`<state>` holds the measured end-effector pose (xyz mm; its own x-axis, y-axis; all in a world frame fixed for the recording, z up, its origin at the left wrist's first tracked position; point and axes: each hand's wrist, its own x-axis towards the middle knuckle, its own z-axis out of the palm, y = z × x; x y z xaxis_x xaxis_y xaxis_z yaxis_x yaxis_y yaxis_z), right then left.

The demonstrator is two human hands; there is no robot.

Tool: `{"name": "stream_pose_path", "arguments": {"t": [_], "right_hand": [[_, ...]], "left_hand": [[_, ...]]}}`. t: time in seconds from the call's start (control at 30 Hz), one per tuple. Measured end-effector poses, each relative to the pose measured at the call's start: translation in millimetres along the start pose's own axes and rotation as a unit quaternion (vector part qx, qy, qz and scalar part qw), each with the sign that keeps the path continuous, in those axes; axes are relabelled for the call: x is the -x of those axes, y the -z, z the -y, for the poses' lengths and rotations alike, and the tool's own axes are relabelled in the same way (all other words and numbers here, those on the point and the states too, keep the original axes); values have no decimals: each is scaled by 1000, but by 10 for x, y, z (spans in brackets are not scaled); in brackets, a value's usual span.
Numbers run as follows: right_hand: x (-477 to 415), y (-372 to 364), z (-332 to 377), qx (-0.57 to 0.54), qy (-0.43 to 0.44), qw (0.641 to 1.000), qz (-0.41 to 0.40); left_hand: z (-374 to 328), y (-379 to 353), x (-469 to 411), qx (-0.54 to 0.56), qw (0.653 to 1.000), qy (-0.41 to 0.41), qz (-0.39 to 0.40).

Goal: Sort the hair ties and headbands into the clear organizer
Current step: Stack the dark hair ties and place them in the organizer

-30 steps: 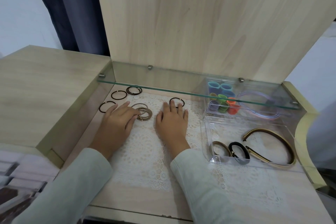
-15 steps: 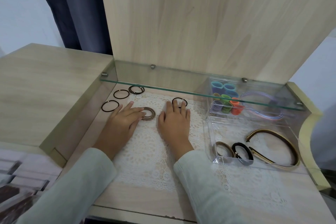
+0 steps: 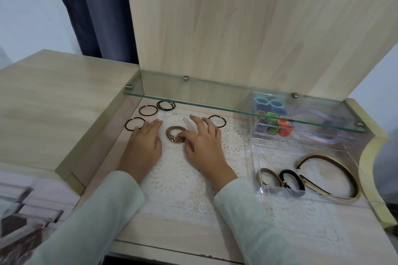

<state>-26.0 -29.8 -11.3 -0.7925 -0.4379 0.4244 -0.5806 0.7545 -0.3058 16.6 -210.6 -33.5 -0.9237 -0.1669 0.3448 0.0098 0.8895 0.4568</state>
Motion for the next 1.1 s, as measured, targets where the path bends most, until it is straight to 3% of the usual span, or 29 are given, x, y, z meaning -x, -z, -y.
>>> {"name": "stream_pose_path", "arguments": {"t": [0.37, 0.53, 0.73, 0.93, 1.03, 1.1], "right_hand": [[-105, 96, 38, 46, 28, 997, 50], [-106, 37, 95, 85, 115, 990, -3], [-46, 81, 129, 156, 145, 977, -22], [96, 94, -68, 128, 91, 988, 5], [203, 180, -135, 30, 17, 999, 12], [249, 185, -191, -63, -53, 997, -7]], "left_hand": [[-48, 50, -41, -20, 996, 34, 75], [-61, 91, -49, -6, 994, 49, 97], [-66, 160, -87, 30, 987, 63, 146], [-50, 161, -98, -16, 983, 52, 175], [-59, 154, -93, -50, 980, 46, 186], [-69, 146, -29, -65, 986, 28, 150]]}}
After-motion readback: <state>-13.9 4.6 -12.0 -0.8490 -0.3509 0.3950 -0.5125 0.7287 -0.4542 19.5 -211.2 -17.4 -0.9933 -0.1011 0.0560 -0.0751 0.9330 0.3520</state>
